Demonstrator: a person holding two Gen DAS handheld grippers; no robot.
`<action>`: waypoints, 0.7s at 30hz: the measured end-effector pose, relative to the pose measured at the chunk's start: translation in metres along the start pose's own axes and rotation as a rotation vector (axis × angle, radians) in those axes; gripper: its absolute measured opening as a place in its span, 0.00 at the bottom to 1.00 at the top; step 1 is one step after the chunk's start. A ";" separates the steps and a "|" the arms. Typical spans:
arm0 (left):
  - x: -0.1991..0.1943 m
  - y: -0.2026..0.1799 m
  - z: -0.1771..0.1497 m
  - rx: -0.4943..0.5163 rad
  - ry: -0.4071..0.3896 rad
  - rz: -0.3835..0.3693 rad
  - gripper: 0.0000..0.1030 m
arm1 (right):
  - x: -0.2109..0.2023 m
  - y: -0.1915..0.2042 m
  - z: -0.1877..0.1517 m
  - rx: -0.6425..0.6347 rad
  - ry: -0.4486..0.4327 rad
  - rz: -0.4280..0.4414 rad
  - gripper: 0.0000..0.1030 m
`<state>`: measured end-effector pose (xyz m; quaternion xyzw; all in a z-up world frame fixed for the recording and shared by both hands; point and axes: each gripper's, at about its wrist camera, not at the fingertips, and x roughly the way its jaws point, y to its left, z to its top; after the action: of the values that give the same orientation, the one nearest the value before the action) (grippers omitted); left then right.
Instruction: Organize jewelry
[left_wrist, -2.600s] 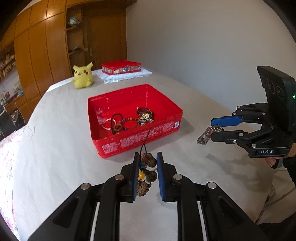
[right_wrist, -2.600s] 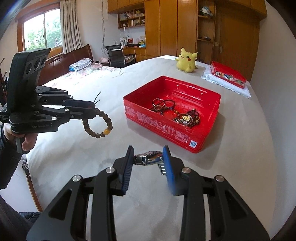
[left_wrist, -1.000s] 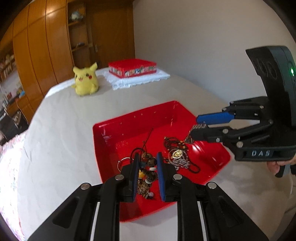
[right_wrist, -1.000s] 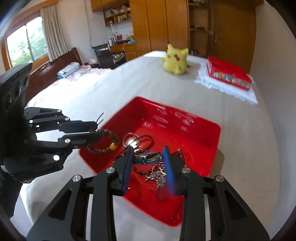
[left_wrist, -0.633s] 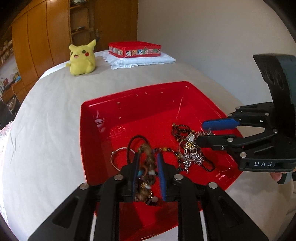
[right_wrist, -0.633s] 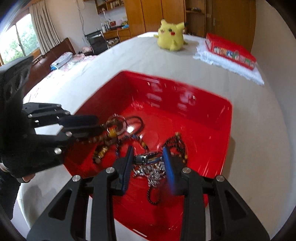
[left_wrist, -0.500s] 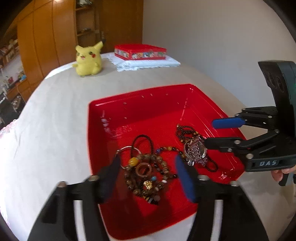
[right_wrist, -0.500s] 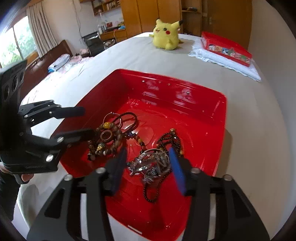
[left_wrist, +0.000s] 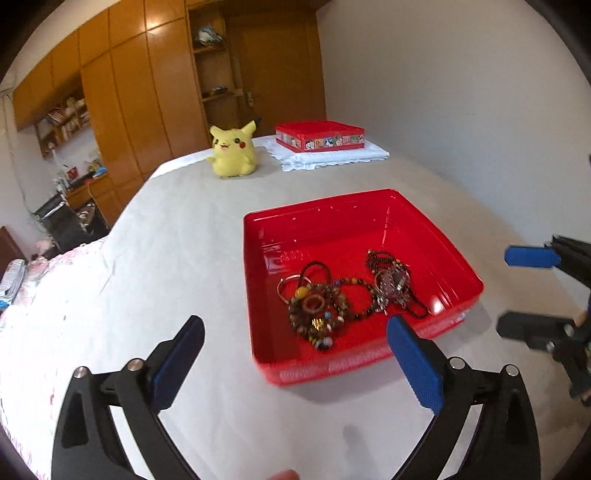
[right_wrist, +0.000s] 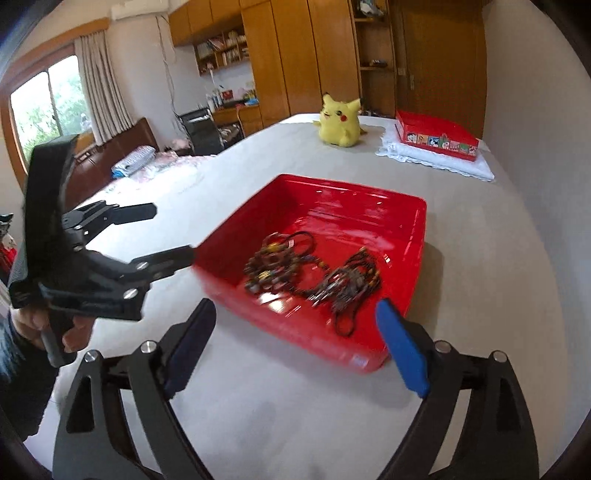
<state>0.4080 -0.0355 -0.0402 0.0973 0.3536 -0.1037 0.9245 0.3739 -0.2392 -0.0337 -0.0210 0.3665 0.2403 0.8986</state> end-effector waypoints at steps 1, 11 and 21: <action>-0.006 0.000 -0.003 -0.010 -0.003 -0.001 0.96 | -0.006 0.003 -0.006 0.007 -0.010 0.003 0.86; -0.037 0.003 -0.016 -0.069 0.010 -0.005 0.96 | -0.030 0.015 -0.022 0.109 0.063 -0.065 0.92; -0.047 0.005 -0.015 -0.099 0.024 -0.042 0.96 | -0.017 0.018 -0.005 0.105 0.071 -0.103 0.94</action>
<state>0.3655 -0.0207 -0.0191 0.0452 0.3715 -0.1041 0.9215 0.3519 -0.2314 -0.0231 -0.0011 0.4089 0.1732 0.8960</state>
